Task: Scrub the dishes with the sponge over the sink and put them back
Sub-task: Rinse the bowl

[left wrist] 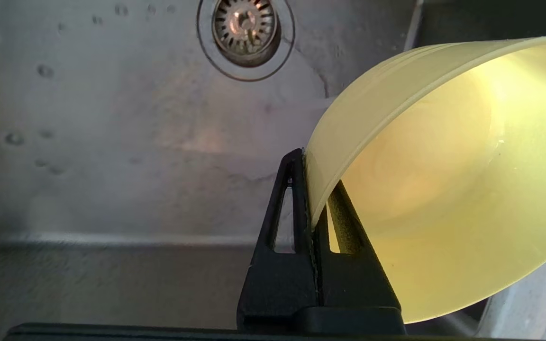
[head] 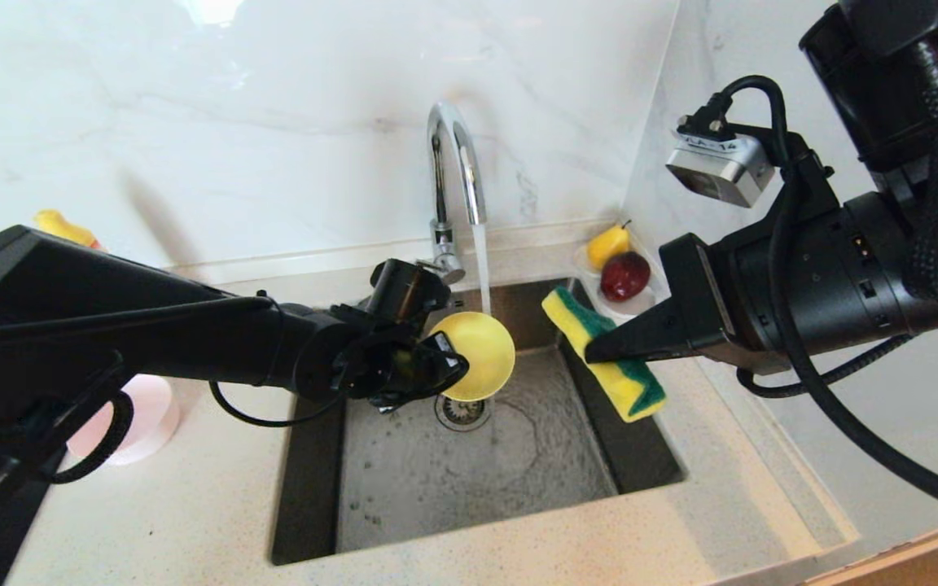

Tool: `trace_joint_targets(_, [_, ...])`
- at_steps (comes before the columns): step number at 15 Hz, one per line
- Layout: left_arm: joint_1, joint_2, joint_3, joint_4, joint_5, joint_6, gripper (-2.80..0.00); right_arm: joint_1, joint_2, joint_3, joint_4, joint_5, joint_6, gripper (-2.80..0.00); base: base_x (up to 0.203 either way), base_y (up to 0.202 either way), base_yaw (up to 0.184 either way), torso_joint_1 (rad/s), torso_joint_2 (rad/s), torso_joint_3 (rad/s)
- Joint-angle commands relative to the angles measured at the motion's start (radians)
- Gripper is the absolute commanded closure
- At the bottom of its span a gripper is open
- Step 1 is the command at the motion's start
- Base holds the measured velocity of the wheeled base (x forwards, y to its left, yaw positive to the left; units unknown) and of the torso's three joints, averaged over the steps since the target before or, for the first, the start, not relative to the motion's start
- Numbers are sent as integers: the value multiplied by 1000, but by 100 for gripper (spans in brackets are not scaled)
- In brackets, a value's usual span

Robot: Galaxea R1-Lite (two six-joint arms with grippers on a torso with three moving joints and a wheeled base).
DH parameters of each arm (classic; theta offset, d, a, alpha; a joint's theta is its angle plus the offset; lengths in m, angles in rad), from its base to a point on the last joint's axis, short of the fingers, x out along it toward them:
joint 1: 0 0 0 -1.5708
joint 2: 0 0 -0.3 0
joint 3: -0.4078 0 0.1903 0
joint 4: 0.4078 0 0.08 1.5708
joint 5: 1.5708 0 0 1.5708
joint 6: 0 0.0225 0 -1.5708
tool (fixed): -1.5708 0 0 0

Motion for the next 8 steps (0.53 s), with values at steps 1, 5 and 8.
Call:
trace_joint_targets(1, [6, 34, -26, 0, 1, -5, 0, 0, -2, 19, 2, 2, 3, 0, 0, 0, 0, 0, 0, 0])
trace_joint_targets(5, [35, 87, -58, -4, 3, -1, 0, 0, -25, 86, -47, 11, 3, 0, 0, 0, 0, 0, 0, 0])
trace_joint_targets(8, [51, 118, -127, 11, 2, -1, 0, 0, -39, 120, -97, 18, 3, 0, 0, 0, 0, 0, 0, 0])
